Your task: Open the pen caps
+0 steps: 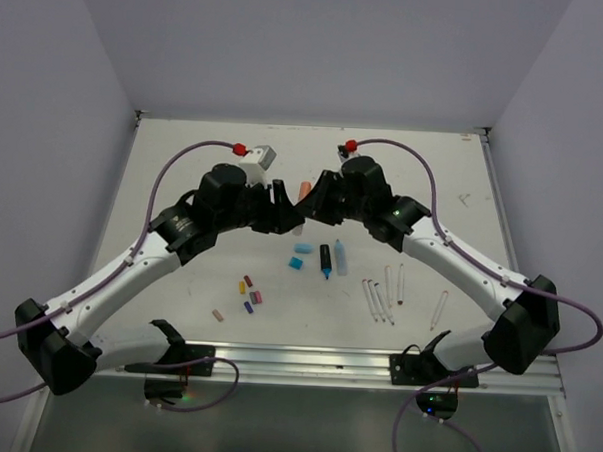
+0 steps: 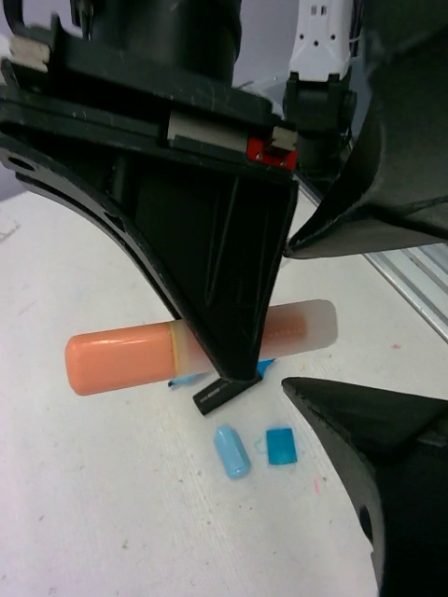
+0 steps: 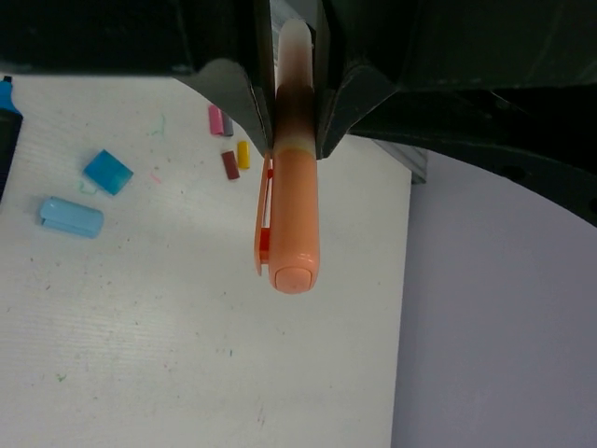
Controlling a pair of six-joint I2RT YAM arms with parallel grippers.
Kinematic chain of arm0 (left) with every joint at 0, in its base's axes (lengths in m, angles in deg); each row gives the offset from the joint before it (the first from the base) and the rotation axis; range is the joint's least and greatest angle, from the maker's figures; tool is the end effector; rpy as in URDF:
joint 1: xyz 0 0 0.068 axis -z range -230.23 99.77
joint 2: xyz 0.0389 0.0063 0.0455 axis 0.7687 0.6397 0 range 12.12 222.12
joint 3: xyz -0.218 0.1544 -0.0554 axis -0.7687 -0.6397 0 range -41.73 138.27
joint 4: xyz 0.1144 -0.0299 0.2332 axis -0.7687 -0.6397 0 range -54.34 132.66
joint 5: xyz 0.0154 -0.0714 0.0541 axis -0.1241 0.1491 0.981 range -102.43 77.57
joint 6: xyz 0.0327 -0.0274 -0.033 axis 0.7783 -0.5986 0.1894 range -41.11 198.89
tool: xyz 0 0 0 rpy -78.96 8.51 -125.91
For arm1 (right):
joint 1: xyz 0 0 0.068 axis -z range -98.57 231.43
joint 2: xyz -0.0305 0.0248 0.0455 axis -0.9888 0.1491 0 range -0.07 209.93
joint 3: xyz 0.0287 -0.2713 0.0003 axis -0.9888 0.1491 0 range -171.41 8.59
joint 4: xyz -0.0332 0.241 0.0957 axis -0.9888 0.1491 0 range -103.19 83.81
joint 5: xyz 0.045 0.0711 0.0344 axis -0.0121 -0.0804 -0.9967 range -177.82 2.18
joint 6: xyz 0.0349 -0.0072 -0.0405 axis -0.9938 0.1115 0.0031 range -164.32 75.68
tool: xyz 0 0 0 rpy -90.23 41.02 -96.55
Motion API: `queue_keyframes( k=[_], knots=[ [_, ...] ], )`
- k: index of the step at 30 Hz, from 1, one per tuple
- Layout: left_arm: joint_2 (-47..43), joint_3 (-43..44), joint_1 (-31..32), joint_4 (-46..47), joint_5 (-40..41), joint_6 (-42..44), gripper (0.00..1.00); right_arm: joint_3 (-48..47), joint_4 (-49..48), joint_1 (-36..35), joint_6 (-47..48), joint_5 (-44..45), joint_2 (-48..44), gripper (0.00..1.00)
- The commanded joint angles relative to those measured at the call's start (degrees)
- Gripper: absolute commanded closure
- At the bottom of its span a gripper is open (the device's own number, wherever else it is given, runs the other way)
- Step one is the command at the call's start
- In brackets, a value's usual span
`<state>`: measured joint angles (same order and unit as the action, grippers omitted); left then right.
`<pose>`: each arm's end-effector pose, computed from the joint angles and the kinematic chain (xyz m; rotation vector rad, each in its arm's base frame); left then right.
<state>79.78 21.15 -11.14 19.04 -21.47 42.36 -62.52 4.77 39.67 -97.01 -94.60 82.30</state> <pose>0.2021 -0.1713 0.3451 0.1531 2.2028 -0.9436 0.2452 0.2244 0.3329 0.1384 2.2765 1.0729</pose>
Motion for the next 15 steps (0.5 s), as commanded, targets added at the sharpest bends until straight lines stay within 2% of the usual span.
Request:
queue_keyframes(
  k=[1,3,5,7,8,9,11,12,13,15],
  knots=[
    [-5.9,0.0,-0.2,2.4,-2.6,3.6,0.43,1.4,1.6,0.9,6.9,-2.1,-5.5,1.0],
    [-7.6,-1.1,-0.8,2.5,-3.1,3.8,0.36,3.2,1.1,1.6,9.9,-6.2,-8.1,1.0],
    [-10.3,-2.9,-3.5,3.1,-6.5,3.0,0.35,4.7,0.9,2.2,12.2,-13.4,-9.7,1.0],
    [-12.7,-5.0,-8.4,5.4,-14.0,0.6,0.35,6.5,-0.5,2.4,13.0,-21.1,-12.0,1.0],
    [-13.3,-7.6,-9.8,9.0,-16.3,-1.5,0.35,7.2,-1.7,2.3,12.8,-24.0,-12.7,1.0],
    [-14.2,-8.8,-11.6,11.3,-20.8,-2.7,0.35,8.1,-4.9,2.4,12.2,-30.6,-13.9,1.0],
    [-14.1,-12.1,-11.9,19.4,-25.0,-6.4,0.35,11.1,-9.1,2.4,8.4,-36.2,-14.9,1.0],
    [-13.7,-13.3,-11.9,22.6,-29.5,-8.3,0.34,12.1,-14.2,2.3,6.7,-38.3,-16.1,1.0],
    [-13.5,-15.7,-11.9,30.8,-31.2,-10.0,0.33,14.2,-16.7,2.4,5.0,-41.5,-16.5,1.0],
    [-12.6,-17.9,-11.9,37.6,-35.0,-15.2,0.29,15.7,-20.7,2.3,1.3,-42.9,-17.2,1.0]
  ],
)
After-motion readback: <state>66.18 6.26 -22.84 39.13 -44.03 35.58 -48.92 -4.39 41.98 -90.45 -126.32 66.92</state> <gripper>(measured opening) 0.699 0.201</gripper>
